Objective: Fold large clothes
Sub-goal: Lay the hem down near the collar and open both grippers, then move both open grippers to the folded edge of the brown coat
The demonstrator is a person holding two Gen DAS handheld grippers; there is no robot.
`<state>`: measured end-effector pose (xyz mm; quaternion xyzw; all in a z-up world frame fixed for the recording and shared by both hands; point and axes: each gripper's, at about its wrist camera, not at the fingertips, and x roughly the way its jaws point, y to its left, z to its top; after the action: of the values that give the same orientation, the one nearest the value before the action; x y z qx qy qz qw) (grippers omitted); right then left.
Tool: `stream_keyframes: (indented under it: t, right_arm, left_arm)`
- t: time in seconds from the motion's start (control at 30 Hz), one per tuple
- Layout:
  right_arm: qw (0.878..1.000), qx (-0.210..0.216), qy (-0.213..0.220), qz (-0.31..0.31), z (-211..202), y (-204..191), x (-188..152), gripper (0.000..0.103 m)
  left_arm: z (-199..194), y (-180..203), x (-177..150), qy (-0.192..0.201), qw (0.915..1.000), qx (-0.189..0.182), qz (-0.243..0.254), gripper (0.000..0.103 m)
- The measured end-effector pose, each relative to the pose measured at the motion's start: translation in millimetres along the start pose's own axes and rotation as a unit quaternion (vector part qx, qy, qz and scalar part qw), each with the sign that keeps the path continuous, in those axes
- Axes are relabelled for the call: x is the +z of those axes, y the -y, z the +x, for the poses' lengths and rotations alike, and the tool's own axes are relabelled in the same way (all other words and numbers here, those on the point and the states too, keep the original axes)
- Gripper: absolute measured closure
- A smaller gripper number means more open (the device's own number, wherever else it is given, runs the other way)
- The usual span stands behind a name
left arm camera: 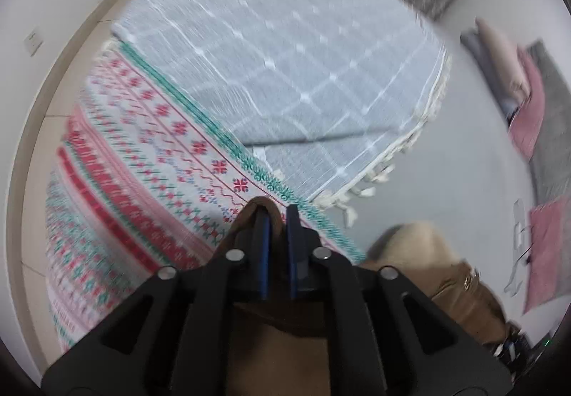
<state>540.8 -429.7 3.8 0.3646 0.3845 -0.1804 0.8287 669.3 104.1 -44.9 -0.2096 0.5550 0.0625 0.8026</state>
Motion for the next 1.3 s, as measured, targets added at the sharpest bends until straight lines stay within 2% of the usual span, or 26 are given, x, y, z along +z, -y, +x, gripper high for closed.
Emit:
stream_keyframes:
  t: [0.07, 0.13, 0.17, 0.2, 0.23, 0.27, 0.3, 0.33, 0.37, 0.4, 0.43, 0.47, 0.5, 0.57, 0.63, 0.77, 0.8, 0.83, 0.87, 0.9, 0.97, 1.07, 1.1, 1.13, 1.23, 1.3]
  right_arm:
    - [0.999, -0.025, -0.018, -0.009, 41.2, 3.6, -7.6, 0.091]
    - [0.999, -0.04, -0.03, -0.009, 58.0, 15.1, -11.1, 0.087]
    - [0.999, -0.024, -0.039, 0.002, 61.0, 23.7, -9.8, 0.087]
    - [0.999, -0.01, -0.047, 0.014, 61.9, 26.9, -6.5, 0.086]
    - [0.998, 0.006, -0.055, 0.029, 60.9, 31.2, -1.5, 0.086]
    - [0.998, 0.018, -0.055, 0.04, 55.1, 35.0, 3.0, 0.084]
    - [0.998, 0.018, -0.044, 0.039, 45.1, 34.9, 7.0, 0.081]
    - [1.0, 0.001, -0.017, 0.024, 31.4, 31.4, 10.4, 0.072]
    - [0.999, -0.026, 0.024, -0.003, 13.7, 25.3, 13.5, 0.067]
    - [0.997, -0.042, 0.054, -0.023, 1.2, 21.4, 13.2, 0.057]
    - [0.993, -0.053, 0.089, -0.048, -12.4, 17.3, 13.1, 0.045]
    - [0.989, -0.056, 0.114, -0.079, -22.6, 12.1, 9.7, 0.039]
    - [0.988, -0.05, 0.107, -0.101, -21.5, 8.5, 7.3, 0.032]
    - [0.987, -0.041, 0.045, -0.151, 0.5, 2.9, -0.8, 0.031]
    - [0.981, -0.061, -0.003, -0.183, 27.8, 1.5, -11.9, 0.031]
    - [0.97, -0.09, -0.049, -0.223, 73.1, 12.4, -29.9, 0.031]
    - [0.969, -0.085, -0.056, -0.226, 78.6, 13.6, -33.6, 0.031]
    - [0.969, -0.075, -0.058, -0.229, 84.4, 15.3, -37.6, 0.036]
    - [0.969, -0.057, -0.061, -0.233, 87.8, 14.9, -40.8, 0.047]
    - [0.968, -0.054, -0.065, -0.236, 88.6, 14.0, -43.0, 0.088]
    - [0.961, -0.075, -0.034, -0.263, 84.8, -1.7, -46.7, 0.093]
    - [0.954, -0.098, 0.038, -0.28, 57.3, -18.2, -44.9, 0.096]
    - [0.955, -0.098, 0.06, -0.274, 50.3, -20.2, -36.8, 0.096]
    - [0.956, -0.092, 0.08, -0.268, 39.5, -25.0, -32.8, 0.096]
    - [0.948, -0.105, 0.12, -0.276, 29.7, -43.4, -31.4, 0.096]
    - [0.944, -0.123, 0.127, -0.278, 37.6, -47.8, -33.4, 0.096]
  left_arm:
    - [23.6, -6.4, 1.3, -0.019, 0.9998, -0.003, 0.01, 0.083]
    - [34.4, -29.9, 8.1, -0.055, 0.9964, -0.06, -0.024, 0.082]
    - [30.6, -35.9, 12.5, -0.057, 0.9942, -0.083, -0.036, 0.08]
    - [20.3, -47.4, 18.3, -0.055, 0.9895, -0.123, -0.052, 0.079]
    - [11.4, -50.8, 21.9, -0.049, 0.9883, -0.133, -0.056, 0.077]
    - [-9.6, -57.7, 27.5, -0.011, 0.9921, -0.114, -0.052, 0.065]
    - [-27.3, -63.8, 31.4, 0.022, 0.9939, -0.097, -0.046, 0.048]
    - [-41.6, -70.3, 32.8, 0.048, 0.9927, -0.101, -0.046, 0.042]
    - [-53.5, -77.0, 31.5, 0.069, 0.9902, -0.113, -0.046, 0.039]
    - [-60.3, -79.9, 27.8, 0.079, 0.9892, -0.117, -0.038, 0.039]
    - [-60.6, -78.6, 25.3, 0.077, 0.9897, -0.118, -0.024, 0.038]
    - [-56.0, -72.5, 18.4, 0.062, 0.9911, -0.117, 0.012, 0.037]
    - [-48.6, -65.4, 12.2, 0.049, 0.9922, -0.108, 0.04, 0.037]
    - [-31.0, -54.2, -0.6, 0.032, 0.9941, -0.076, 0.072, 0.037]
    - [-10.5, -40.9, -10.2, 0.008, 0.9935, -0.076, 0.084, 0.037]
    - [21.2, -18.5, -24.6, -0.028, 0.9915, -0.06, 0.112, 0.037]
    - [30.2, -10.2, -30.2, -0.031, 0.9911, -0.04, 0.123, 0.039]
    - [32.1, -5.4, -36.0, -0.03, 0.9911, -0.02, 0.128, 0.046]
    - [34.8, -1.4, -39.3, -0.029, 0.9907, -0.011, 0.132, 0.077]
    - [33.9, 0.5, -40.0, -0.022, 0.9908, -0.001, 0.134, 0.09]
    - [21.0, 1.0, -38.9, 0.009, 0.9915, 0.005, 0.13, 0.094]
    - [-14.7, -13.2, -25.3, 0.077, 0.9927, -0.044, 0.082, 0.094]
    - [-23.0, -16.6, -22.7, 0.091, 0.9917, -0.059, 0.069, 0.094]
    - [-25.9, -16.4, -20.9, 0.097, 0.9912, -0.059, 0.068, 0.094]
    - [-23.5, -3.9, -29.0, 0.12, 0.9886, -0.015, 0.09, 0.094]
    - [-9.4, -1.4, -33.9, 0.122, 0.9885, 0.002, 0.088, 0.094]
